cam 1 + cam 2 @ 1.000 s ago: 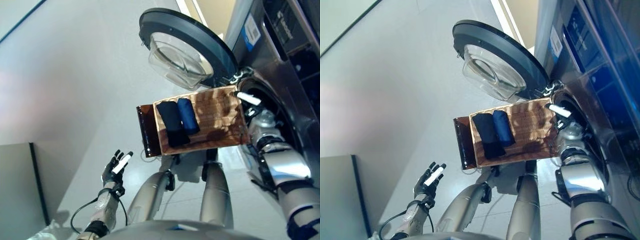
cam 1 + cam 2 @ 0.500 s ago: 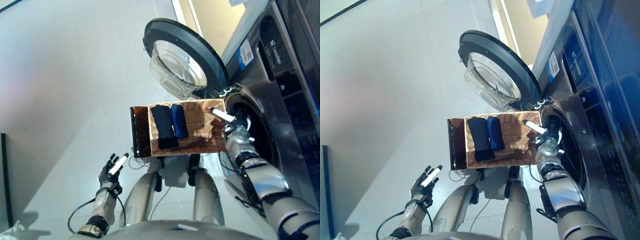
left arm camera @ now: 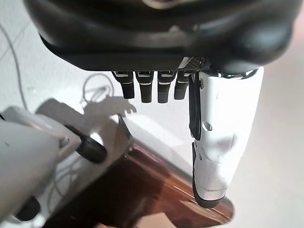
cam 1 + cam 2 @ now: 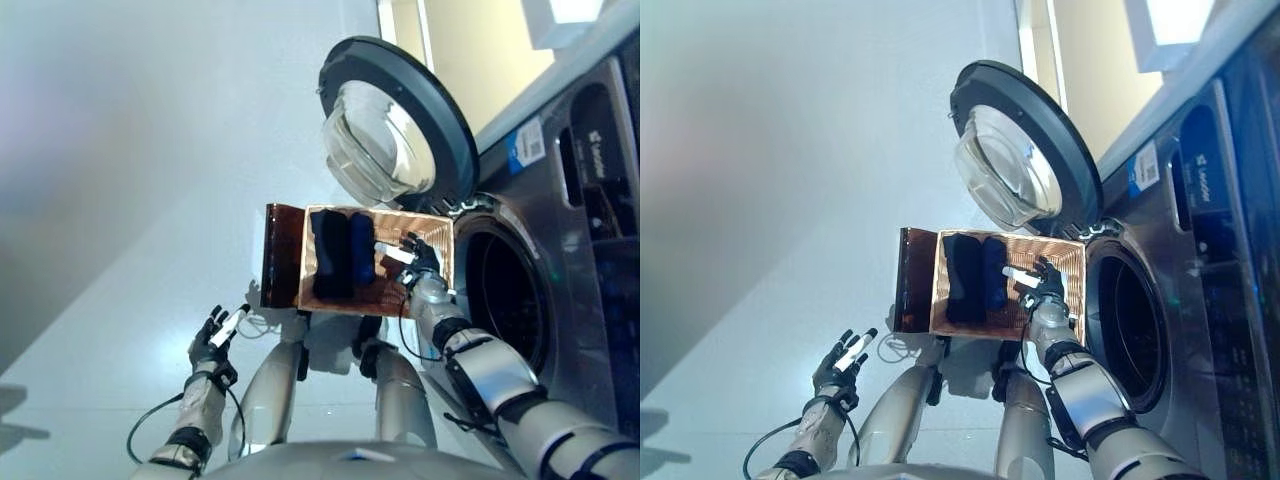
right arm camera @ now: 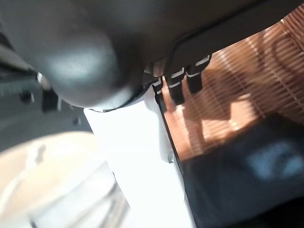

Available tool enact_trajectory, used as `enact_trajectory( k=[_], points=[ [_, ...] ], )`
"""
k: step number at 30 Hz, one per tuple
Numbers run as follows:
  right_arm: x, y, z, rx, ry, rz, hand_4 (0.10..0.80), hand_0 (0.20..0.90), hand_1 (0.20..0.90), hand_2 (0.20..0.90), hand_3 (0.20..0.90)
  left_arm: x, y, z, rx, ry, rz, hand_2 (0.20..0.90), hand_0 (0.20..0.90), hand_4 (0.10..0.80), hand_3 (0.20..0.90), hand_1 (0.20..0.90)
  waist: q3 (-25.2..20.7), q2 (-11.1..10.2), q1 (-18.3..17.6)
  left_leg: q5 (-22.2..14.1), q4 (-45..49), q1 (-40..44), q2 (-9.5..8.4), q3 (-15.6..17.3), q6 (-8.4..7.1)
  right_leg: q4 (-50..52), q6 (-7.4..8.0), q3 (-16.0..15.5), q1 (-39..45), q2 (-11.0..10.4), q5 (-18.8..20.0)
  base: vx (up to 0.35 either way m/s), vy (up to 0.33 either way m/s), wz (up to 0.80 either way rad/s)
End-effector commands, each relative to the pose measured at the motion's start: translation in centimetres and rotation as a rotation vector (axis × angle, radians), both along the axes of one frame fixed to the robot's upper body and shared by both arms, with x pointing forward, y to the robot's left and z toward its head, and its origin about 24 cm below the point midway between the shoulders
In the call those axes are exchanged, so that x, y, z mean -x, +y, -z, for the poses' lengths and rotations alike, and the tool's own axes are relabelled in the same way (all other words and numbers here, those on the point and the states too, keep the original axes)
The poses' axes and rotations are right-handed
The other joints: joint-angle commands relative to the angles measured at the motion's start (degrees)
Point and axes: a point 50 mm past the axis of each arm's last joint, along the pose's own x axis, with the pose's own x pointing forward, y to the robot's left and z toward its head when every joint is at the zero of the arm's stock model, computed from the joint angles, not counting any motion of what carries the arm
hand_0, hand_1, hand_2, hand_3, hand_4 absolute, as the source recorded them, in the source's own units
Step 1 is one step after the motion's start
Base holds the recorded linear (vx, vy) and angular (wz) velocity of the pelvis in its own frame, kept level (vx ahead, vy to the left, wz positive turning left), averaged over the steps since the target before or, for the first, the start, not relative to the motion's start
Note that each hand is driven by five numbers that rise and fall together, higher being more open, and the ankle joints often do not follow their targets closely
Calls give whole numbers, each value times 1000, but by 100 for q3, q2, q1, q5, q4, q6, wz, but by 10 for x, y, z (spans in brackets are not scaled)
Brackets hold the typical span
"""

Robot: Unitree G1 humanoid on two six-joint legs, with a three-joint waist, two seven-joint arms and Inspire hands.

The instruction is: Pick up the clothes and place them into the washing machine

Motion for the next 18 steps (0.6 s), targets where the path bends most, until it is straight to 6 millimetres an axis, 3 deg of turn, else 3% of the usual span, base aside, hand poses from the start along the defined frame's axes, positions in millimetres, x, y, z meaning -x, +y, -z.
enact_trajectory(
  k=[1, 13, 18],
  points=[
    [-22, -10, -34, 34, -137, 43, 800, 900, 900, 900, 900, -28, 26, -36, -117, -198, -9, 900, 900, 800, 900, 900, 274, -151, 292, -650, 604, -216, -29, 199, -426, -1023, 252, 96, 307, -142, 506, -6, -13, 30],
    [-40, -33, -68, 108, -169, 135, 800, 900, 900, 900, 900, -69, 9, -109, -68, -586, -28, 900, 900, 800, 900, 900, 586, -35, 570, -950, 1484, -1279, -204, 92, -371, 75, 166, -34, -638, -323, 45, 0, 16, 16],
    [-39, -32, -66, 114, -155, 123, 800, 900, 900, 900, 900, -80, 0, -133, -47, -701, -30, 900, 900, 800, 900, 900, 637, -25, 678, -997, 1665, -1549, -262, 19, -353, 346, 160, -112, -842, -396, -91, 26, 6, 8]
  ],
)
